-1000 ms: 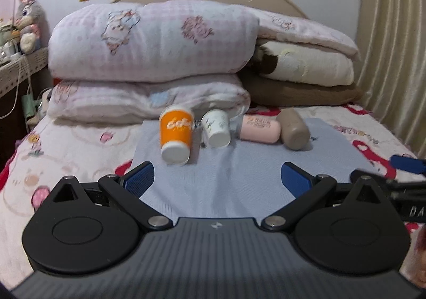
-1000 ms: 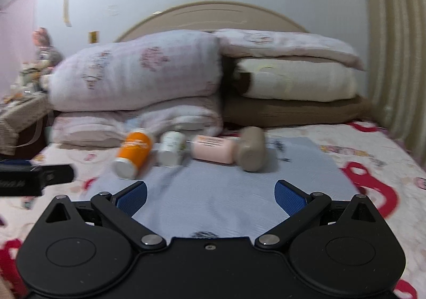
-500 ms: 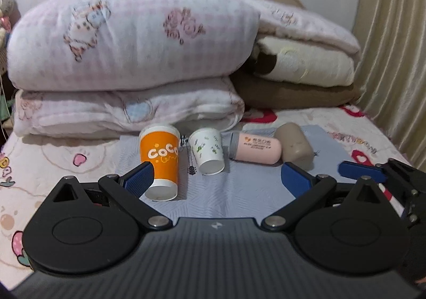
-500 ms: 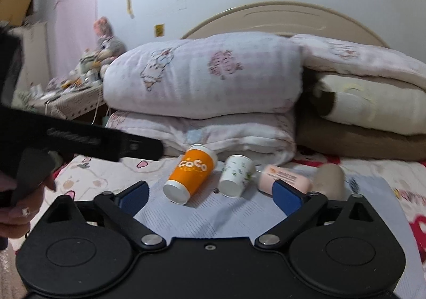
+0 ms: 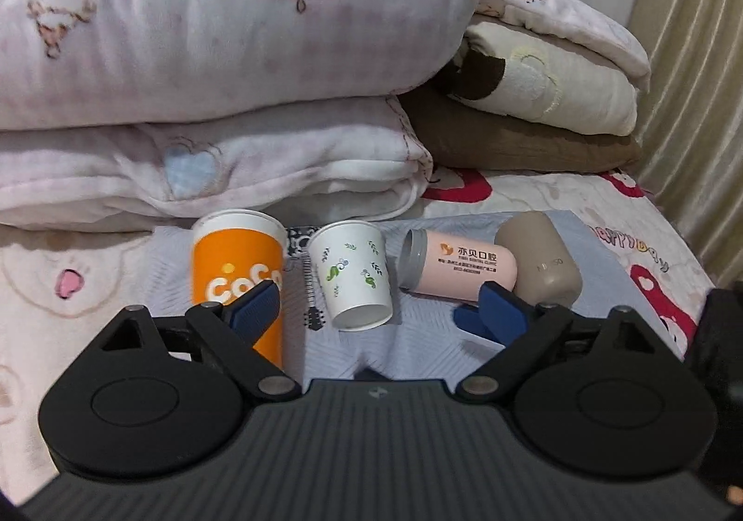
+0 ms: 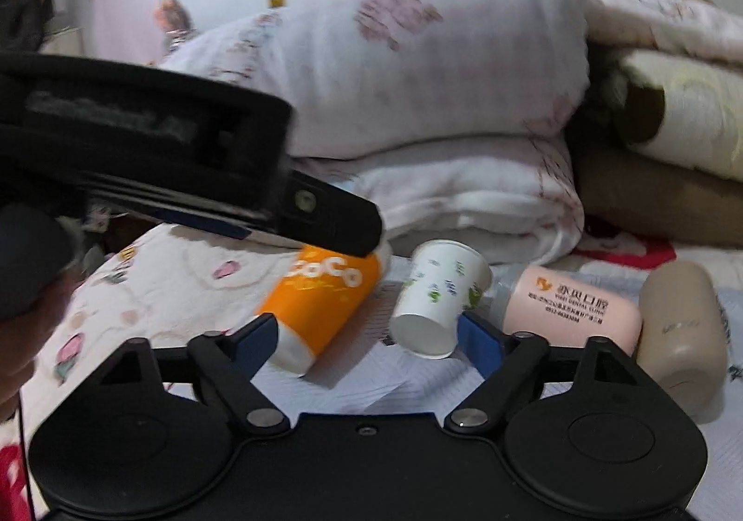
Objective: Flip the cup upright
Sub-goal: 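Move the right gripper toward the white leaf-print cup lying on its side, then close the right gripper on the white cup's rim and lift it, then rotate the white cup mouth-up with the right gripper while the left gripper steadies its side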
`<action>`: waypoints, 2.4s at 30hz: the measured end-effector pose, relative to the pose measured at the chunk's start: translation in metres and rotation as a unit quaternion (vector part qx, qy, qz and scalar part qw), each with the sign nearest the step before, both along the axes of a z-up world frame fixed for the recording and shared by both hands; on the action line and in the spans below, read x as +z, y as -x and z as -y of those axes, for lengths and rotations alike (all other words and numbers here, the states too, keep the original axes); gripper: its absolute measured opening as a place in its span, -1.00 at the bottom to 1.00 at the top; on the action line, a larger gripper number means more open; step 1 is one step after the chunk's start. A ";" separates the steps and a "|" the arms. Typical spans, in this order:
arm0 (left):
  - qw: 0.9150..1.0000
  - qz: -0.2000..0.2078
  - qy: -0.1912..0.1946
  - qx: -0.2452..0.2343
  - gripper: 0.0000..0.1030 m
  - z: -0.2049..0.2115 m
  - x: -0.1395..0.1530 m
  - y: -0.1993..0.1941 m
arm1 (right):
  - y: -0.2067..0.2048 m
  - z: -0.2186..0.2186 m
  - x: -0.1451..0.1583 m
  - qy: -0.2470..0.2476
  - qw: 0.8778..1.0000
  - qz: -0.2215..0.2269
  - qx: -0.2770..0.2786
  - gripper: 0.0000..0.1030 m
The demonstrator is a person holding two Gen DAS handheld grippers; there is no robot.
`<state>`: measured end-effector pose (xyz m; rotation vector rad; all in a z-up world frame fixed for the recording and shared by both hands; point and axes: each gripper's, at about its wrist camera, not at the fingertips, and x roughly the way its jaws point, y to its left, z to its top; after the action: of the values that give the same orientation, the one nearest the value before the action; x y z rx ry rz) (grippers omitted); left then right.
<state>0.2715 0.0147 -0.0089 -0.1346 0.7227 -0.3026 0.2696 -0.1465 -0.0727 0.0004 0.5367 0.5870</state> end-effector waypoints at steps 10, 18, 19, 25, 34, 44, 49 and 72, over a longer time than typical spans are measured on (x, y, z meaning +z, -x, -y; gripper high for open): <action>0.999 0.002 0.047 0.001 0.81 -0.013 -0.036 -0.023 | -0.033 -0.015 -0.037 -0.010 1.000 -0.003 -0.028 0.57; 0.998 -0.003 0.062 -0.008 0.78 -0.015 -0.052 -0.035 | -0.052 -0.024 -0.053 -0.006 0.998 -0.006 -0.058 0.58; 0.998 -0.003 0.066 -0.008 0.78 -0.016 -0.052 -0.035 | -0.053 -0.024 -0.054 -0.009 0.998 -0.003 -0.060 0.58; 0.997 -0.011 0.081 -0.002 0.77 -0.020 -0.059 -0.038 | -0.062 -0.022 -0.059 -0.012 0.998 -0.019 -0.065 0.32; 0.990 -0.029 0.138 -0.010 0.77 -0.028 -0.064 -0.040 | -0.068 -0.015 -0.065 -0.017 0.997 -0.021 -0.068 0.22; 0.989 -0.053 0.135 -0.025 0.77 -0.017 -0.062 -0.028 | -0.048 -0.001 -0.060 -0.019 0.996 -0.060 -0.062 0.21; 0.988 -0.081 0.122 -0.046 0.77 -0.007 -0.061 -0.014 | -0.016 0.005 -0.045 -0.003 0.998 -0.046 -0.049 0.19; 0.968 -0.160 0.187 -0.043 0.77 0.001 -0.073 0.070 | 0.092 0.037 -0.026 0.069 0.990 -0.112 -0.046 0.19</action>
<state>0.2015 0.0133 -0.0815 -0.5205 0.9872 -0.5057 0.1772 -0.1835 -0.0982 -0.0403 0.7901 0.4613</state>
